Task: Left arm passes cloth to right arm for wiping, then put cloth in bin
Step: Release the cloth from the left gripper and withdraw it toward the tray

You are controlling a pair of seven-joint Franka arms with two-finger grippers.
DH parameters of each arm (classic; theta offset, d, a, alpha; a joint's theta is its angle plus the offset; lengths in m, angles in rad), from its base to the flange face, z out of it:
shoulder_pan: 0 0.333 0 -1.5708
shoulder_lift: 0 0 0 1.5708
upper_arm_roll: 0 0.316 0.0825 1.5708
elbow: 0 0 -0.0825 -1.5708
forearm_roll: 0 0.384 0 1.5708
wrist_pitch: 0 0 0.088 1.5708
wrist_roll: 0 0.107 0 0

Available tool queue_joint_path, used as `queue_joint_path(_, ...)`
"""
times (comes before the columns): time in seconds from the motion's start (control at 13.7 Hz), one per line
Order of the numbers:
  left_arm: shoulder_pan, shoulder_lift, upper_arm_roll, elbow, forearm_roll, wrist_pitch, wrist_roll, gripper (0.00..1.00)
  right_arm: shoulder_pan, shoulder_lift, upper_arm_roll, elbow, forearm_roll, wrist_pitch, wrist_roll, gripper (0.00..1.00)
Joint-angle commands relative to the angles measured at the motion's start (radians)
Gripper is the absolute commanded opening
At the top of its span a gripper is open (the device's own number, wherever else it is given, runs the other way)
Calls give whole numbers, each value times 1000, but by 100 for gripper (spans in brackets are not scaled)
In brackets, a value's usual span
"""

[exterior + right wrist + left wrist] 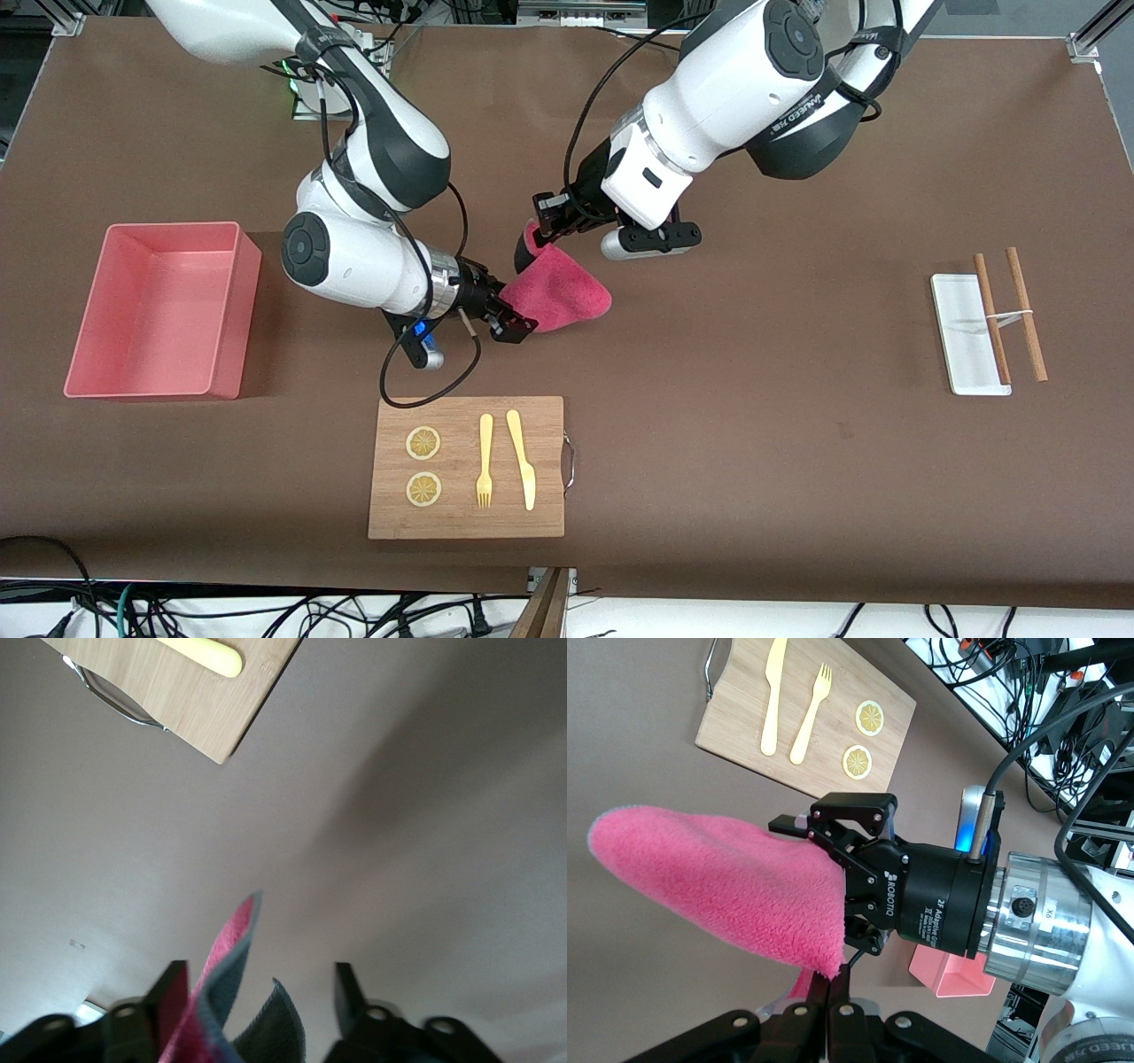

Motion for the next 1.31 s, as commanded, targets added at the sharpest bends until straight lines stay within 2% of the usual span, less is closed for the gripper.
queue_joint_path(0.0, -3, -6, 7, 11, -20, 3, -7, 0, -5, 1, 10, -2, 20, 9, -14, 2)
queue_joint_path(0.07, 1, -8, 7, 11, -20, 1, -7, 9, -5, 1, 12, -2, 22, 9, -16, 0)
queue_joint_path(0.15, 6, -11, 7, 11, -18, -3, -5, 47, -5, 1, 12, -2, 20, 9, -16, 0)
queue_joint_path(0.22, 9, -19, 9, 11, -14, -8, 1, 99, -5, 1, 12, -2, 22, 9, -14, 0)
queue_joint_path(0.73, 46, -55, 12, 11, -15, -58, 0, 100, -8, 1, 9, -9, 20, -12, -48, 0)
queue_joint_path(0.95, 119, -95, 21, 10, 2, -219, 15, 100, -11, -2, 9, -110, 5, -19, -110, 0)
queue_joint_path(1.24, 222, -121, 21, 10, 164, -455, 179, 100, -13, -10, 6, -209, -42, -81, -153, 0)
